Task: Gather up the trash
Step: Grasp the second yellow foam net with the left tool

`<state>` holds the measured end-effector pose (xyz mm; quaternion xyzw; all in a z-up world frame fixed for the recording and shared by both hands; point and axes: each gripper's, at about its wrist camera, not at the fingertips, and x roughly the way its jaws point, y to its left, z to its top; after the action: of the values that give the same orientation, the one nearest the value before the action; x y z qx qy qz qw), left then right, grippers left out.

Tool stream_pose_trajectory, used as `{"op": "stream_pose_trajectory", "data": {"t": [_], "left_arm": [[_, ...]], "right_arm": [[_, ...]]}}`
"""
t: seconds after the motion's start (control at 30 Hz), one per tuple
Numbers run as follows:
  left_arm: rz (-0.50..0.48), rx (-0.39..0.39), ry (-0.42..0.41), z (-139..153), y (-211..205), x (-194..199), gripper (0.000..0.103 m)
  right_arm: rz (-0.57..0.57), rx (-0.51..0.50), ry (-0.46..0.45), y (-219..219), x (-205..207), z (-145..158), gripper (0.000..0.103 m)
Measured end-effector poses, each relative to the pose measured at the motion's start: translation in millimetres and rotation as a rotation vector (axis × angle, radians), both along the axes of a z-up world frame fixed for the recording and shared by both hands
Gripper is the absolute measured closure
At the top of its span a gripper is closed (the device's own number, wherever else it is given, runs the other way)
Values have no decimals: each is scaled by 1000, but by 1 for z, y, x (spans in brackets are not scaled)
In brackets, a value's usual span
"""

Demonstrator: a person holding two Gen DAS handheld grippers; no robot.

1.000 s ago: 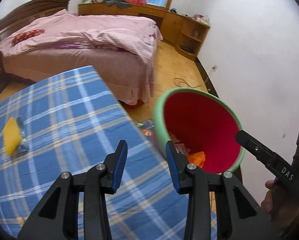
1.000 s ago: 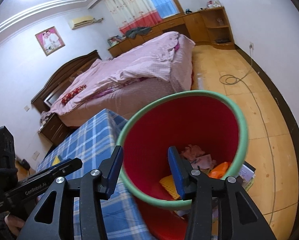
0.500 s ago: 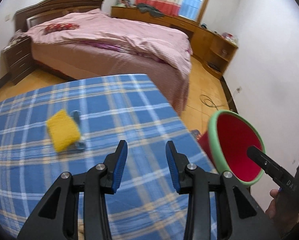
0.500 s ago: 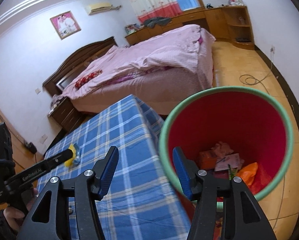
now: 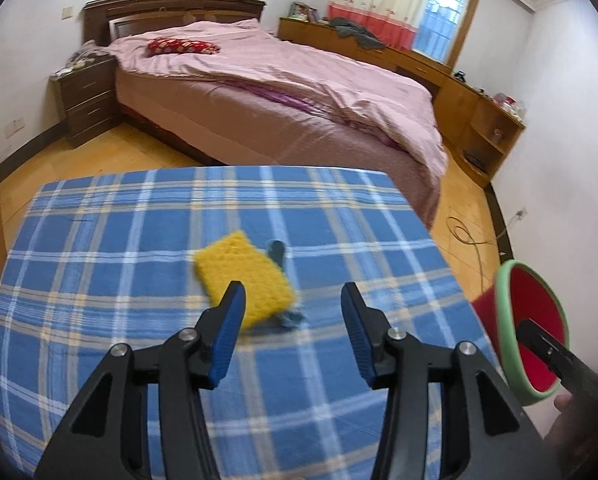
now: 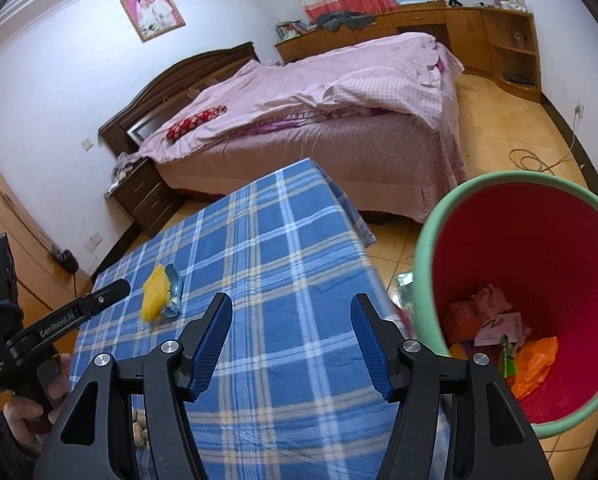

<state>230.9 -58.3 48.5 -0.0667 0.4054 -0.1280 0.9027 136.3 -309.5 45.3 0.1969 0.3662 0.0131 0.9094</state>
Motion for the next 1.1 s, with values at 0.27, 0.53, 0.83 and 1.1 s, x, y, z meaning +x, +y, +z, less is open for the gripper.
{"op": "stream_pose_trajectory", "data": {"t": [0.27,0.53,0.83,1.1], "left_arm": [[52,16,44,-25,21,29,53],[46,13,80,-46,14,45,46],[83,20,112,-59,11,48,46],[111,-17,118,-63,23,43,54]], "right_arm": [[19,8,45,14,26,-17,39],[27,22,68,15,37,-28,39],[38,36,78,17,41,-33,39],[48,41,79,21,42,-34,39]]}}
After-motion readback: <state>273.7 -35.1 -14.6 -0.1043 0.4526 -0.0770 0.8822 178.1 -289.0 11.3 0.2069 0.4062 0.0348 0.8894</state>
